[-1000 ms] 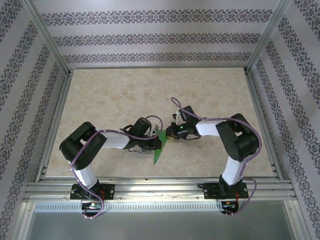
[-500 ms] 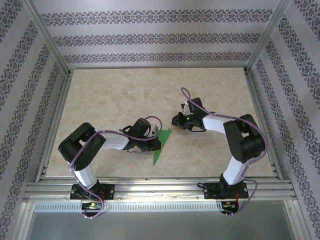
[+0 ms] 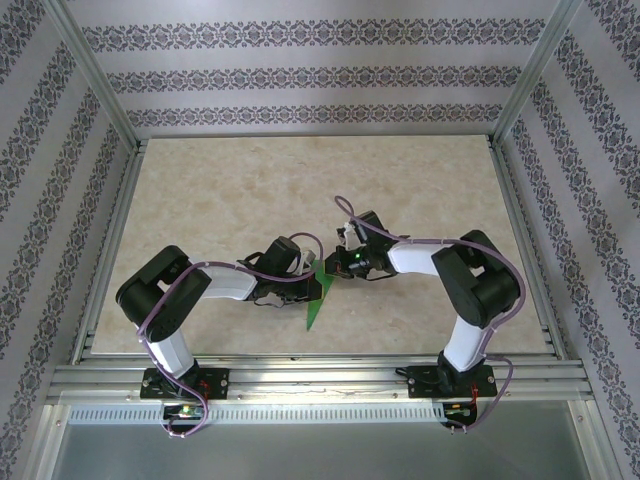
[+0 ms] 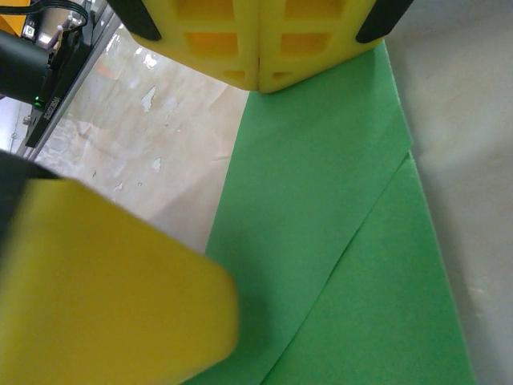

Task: Fold a paper plane with a square sheet of paper (pick it up from the middle)
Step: Fold the wing for the fifth time at the center of the table.

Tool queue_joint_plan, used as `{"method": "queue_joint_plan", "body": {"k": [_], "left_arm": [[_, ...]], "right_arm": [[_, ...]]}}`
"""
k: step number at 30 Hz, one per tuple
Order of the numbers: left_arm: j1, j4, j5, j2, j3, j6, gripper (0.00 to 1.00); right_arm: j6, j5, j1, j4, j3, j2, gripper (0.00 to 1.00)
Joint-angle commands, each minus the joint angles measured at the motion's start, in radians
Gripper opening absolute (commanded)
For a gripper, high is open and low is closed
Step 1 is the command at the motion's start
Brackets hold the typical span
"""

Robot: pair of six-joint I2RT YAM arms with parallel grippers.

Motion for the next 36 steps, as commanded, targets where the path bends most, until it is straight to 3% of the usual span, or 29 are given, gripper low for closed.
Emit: {"method": "queue_joint_plan", "body": {"k": [1,17,29,36], "left_arm": [[0.001,-0.038,0.004,0.016,-0.038,-0.021,0.00],[-0.016,-0.042,0.137,-0.082,-0.039,-0.024,0.04],[-0.061,-0.105,0.111,-0.100,-0.135,-0.017,0.03],[-0.066,-0.259,0.054,-0.194,-0.132,0.042,0.03]], "right_arm": [[0.009,0.026,-0.003,-0.012,-0.015,0.035,0.06],[0.023,0.075,-0.030,-0.003,-0.050,0.068,0.03],[0.023,0.082,-0.033,-0.009,-0.051,0.077,0.03],[0.025,0.077,-0.033,-0.002,-0.047,0.078,0.03]]}}
